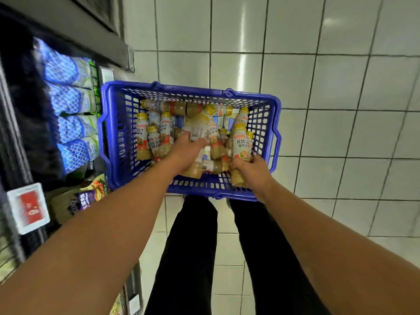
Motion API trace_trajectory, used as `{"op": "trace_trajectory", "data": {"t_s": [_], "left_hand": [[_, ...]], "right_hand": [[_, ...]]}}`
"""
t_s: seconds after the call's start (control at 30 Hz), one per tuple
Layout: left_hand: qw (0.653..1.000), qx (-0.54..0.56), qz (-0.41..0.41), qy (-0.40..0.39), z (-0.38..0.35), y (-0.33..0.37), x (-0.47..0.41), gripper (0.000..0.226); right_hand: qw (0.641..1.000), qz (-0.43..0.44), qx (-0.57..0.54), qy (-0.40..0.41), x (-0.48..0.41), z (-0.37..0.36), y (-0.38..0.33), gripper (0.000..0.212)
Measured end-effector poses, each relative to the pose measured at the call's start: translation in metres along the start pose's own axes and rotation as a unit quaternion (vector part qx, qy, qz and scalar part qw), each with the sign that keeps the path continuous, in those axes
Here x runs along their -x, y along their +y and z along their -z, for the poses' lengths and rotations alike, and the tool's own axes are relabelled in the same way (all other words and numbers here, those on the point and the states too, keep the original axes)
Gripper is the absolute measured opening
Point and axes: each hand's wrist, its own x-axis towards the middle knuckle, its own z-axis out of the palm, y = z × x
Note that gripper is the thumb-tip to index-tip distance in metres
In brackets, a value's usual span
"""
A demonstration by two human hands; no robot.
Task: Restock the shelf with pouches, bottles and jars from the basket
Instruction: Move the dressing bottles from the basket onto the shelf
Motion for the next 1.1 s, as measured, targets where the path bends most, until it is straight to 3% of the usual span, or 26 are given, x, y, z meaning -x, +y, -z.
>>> {"op": "trace_trajectory", "data": {"t_s": [0.1, 0.27, 0.3, 0.4, 0.67, 0.77, 0.93, 1.1], "left_hand": [[1.0, 0.01, 0.006, -0.026, 0.007, 0.025, 0.044, 0.023], [0.999, 0.002, 0.008, -0.044, 0.022, 0.065, 0.133, 0.064], [0.999, -0.002, 0.001, -0.045, 0.025, 0.069, 0.15, 0.063], [0.999, -0.011, -0.031, -0.029, 0.038, 0.084, 0.204, 0.032], [0.993, 0.094, -0.077, -0.005, 0.055, 0.095, 0.332, 0.016], [0.98, 0.181, -0.083, 0.029, 0.053, 0.095, 0.374, 0.011], [0.936, 0.333, -0.095, 0.058, 0.038, 0.096, 0.437, 0.026], [0.804, 0.573, -0.154, 0.027, 0.006, 0.097, 0.489, 0.032]], "right_hand": [[1.0, 0.01, 0.0, 0.013, 0.048, 0.012, -0.012, 0.04], [0.998, 0.056, -0.005, 0.022, 0.133, 0.026, -0.031, 0.027], [0.998, 0.067, 0.002, 0.017, 0.15, 0.028, -0.034, 0.027], [0.996, 0.088, 0.017, -0.006, 0.198, 0.032, -0.043, 0.022], [0.986, 0.159, 0.03, -0.048, 0.297, 0.036, -0.063, 0.03], [0.98, 0.185, 0.023, -0.068, 0.329, 0.038, -0.071, 0.021], [0.962, 0.229, 0.061, -0.138, 0.376, 0.047, -0.087, 0.016], [0.922, 0.29, 0.15, -0.207, 0.418, 0.061, -0.11, 0.013]]}}
